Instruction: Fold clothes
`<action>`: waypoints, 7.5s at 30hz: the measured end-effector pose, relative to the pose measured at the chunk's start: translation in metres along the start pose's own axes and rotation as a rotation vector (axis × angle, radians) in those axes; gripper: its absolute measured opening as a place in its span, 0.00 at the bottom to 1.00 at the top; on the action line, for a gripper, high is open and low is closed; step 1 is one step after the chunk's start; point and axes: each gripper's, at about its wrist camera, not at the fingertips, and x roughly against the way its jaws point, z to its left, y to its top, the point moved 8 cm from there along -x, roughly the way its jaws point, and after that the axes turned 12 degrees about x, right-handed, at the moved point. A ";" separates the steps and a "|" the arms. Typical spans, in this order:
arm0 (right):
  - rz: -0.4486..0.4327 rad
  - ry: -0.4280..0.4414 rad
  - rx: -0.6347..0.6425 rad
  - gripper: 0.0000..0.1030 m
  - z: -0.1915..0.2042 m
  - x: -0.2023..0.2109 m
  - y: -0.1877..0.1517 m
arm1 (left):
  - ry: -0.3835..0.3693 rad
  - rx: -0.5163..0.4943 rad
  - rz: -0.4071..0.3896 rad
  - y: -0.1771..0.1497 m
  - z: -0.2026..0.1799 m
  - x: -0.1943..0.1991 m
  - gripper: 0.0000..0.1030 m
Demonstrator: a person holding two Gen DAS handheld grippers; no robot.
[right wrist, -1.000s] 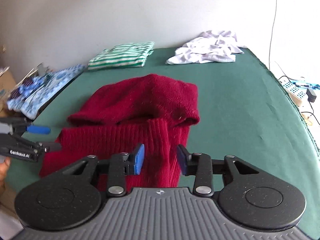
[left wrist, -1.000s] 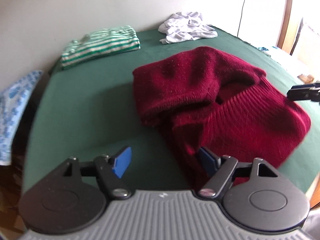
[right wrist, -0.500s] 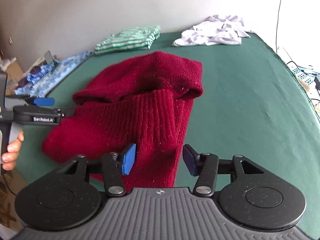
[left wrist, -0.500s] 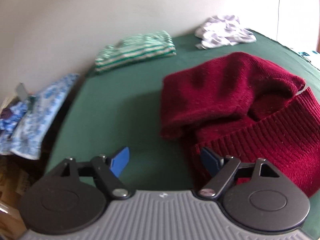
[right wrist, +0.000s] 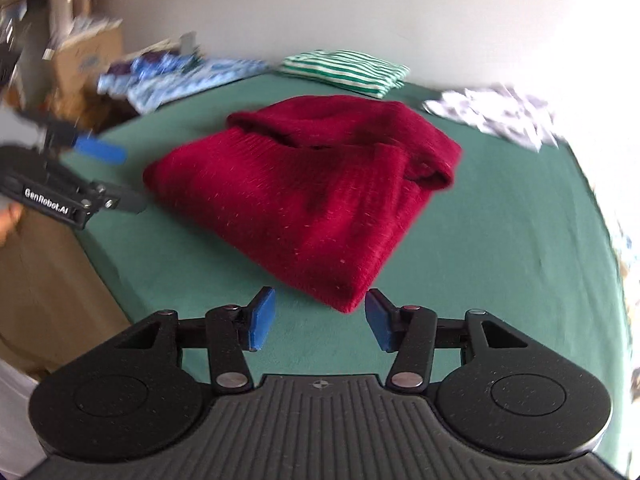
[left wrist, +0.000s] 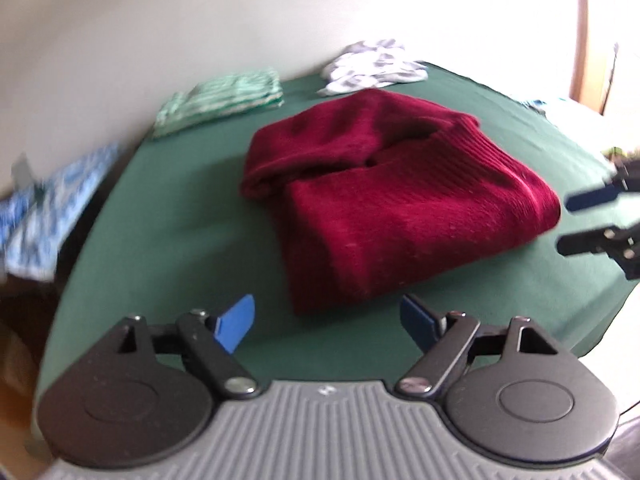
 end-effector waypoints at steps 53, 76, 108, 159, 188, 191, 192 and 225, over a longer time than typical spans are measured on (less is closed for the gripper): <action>0.312 0.154 0.012 0.48 -0.031 -0.023 0.049 | -0.201 -0.067 0.245 0.048 0.014 -0.032 0.41; 0.137 0.277 0.834 0.41 0.014 -0.028 0.030 | -0.197 -0.858 0.056 0.024 -0.021 -0.029 0.60; 0.298 0.556 -0.505 0.25 -0.179 -0.122 0.132 | -0.418 -0.071 0.454 0.210 0.048 -0.188 0.34; -0.164 0.172 -0.999 0.36 -0.216 -0.132 0.042 | -0.329 0.142 0.031 0.199 0.056 -0.220 0.83; -0.162 -0.139 -0.553 0.48 -0.195 -0.186 0.102 | 0.131 0.163 -0.100 0.219 0.052 -0.272 0.82; -0.132 -0.061 -0.615 0.50 -0.207 -0.170 0.108 | 0.095 0.210 -0.067 0.223 0.068 -0.260 0.83; -0.160 -0.059 -0.657 0.48 -0.213 -0.154 0.109 | 0.080 0.216 -0.079 0.225 0.073 -0.249 0.74; -0.146 0.126 -0.769 0.30 -0.149 -0.103 0.074 | 0.067 0.164 -0.073 0.162 0.076 -0.181 0.79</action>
